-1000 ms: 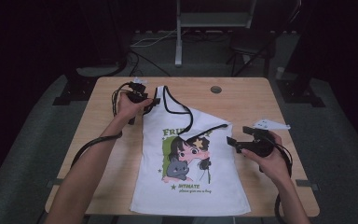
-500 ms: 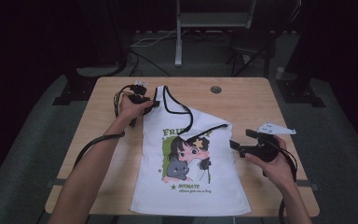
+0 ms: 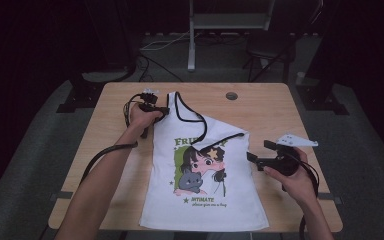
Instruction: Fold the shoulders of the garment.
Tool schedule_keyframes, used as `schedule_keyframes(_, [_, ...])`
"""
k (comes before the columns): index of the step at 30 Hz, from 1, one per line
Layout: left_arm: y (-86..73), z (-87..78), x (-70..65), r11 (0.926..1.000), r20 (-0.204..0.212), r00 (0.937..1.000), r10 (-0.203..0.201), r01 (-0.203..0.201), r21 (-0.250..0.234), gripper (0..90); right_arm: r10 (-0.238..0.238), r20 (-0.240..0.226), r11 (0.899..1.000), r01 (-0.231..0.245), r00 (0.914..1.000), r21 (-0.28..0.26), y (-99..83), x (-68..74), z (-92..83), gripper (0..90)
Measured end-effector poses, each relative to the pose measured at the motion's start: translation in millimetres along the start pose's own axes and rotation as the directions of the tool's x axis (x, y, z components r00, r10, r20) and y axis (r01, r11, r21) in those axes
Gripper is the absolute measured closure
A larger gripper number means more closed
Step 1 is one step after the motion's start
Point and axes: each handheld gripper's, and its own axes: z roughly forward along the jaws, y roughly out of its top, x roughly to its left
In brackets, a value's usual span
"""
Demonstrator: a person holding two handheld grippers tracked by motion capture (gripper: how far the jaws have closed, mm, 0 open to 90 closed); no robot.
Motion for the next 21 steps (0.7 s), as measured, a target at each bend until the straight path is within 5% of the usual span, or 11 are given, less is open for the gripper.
schedule_keyframes(4, [0.5,-2.3,-5.7,0.9998,0.031,0.9994,0.011,-0.011,-0.017,88.4,0.005,0.004,1.0,-0.005,1.0,-0.004,-1.5,-0.6,-3.5,13.5])
schedule_keyframes(7, [3.4,-7.0,-13.6,0.9979,0.046,0.9974,0.056,-0.054,-0.034,88.4,0.007,0.007,1.0,-0.007,0.9999,-0.007,-2.8,-1.7,-6.3,13.5])
schedule_keyframes(13, [2.4,-23.1,-32.1,0.987,0.091,0.9842,0.152,-0.147,-0.066,88.4,0.01,0.009,1.0,-0.01,0.9999,-0.019,-4.9,-2.4,-11.5,13.5])
schedule_keyframes(16, [-3.6,-33.5,-43.8,0.9725,0.124,0.9651,0.231,-0.224,-0.063,88.3,0.012,0.005,1.0,-0.012,0.9999,-0.02,-6.9,-1.9,-12.7,13.6])
schedule_keyframes(17, [-9.4,-38.2,-48.9,0.9628,0.153,0.9507,0.27,-0.265,-0.054,88.3,0.011,0.003,1.0,-0.011,0.9999,-0.018,-7.7,-1.6,-12.9,13.5])
schedule_keyframes(18, [-9.4,-38.2,-48.9,0.9628,0.153,0.9507,0.27,-0.265,-0.054,88.2,0.011,0.003,1.0,-0.011,0.9999,-0.018,-7.7,-1.6,-12.9,13.5])
schedule_keyframes(21, [-21.8,-44.4,-57.7,0.9455,0.226,0.9199,0.32,-0.325,-0.016,87.7,0.014,-0.002,1.0,-0.014,0.9999,-0.013,-9.9,-1.5,-12.6,13.5])
